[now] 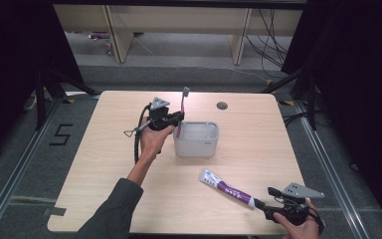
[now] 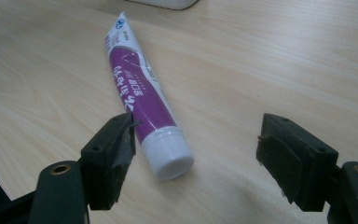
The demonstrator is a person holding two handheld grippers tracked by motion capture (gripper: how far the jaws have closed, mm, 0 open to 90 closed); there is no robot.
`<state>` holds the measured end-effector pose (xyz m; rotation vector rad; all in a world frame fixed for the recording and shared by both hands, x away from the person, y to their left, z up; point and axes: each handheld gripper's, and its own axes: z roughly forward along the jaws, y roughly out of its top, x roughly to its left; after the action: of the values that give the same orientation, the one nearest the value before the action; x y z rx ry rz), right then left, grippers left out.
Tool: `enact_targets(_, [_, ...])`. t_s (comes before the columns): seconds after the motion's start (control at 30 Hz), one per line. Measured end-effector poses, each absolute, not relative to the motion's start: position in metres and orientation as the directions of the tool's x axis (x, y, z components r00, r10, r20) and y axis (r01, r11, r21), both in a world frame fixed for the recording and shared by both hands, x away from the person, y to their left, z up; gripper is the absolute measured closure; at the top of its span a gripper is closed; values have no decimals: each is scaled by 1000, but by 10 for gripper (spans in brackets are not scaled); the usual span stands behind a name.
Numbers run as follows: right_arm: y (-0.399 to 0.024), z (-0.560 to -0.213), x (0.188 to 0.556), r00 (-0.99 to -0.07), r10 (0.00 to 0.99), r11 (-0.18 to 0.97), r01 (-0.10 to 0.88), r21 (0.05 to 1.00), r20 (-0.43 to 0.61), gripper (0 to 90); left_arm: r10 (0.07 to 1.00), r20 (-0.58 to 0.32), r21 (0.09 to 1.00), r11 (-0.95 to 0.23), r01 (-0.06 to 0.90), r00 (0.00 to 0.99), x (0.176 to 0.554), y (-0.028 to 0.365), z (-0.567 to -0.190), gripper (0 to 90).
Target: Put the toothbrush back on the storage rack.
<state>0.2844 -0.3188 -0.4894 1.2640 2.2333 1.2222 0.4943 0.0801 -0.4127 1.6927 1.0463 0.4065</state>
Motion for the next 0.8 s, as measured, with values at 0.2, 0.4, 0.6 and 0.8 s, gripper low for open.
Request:
enact_targets(0.2, [-319,-490,285,-575,807,263,555,789,135,280,805,-206,887,-86,453,557,494,81,-417,814])
enact_targets(0.4, [-318,-490,285,-576,806,262,554,790,136,280,810,-177,884,-119,453,559,492,81,-420,811])
enact_targets(0.6, [-318,-490,285,-573,808,262,554,790,133,280,812,-155,877,-150,457,563,491,82,-426,809])
enact_targets(0.8, [-318,-490,285,-577,805,265,557,787,137,280,815,-143,874,-162,458,561,490,82,-426,797])
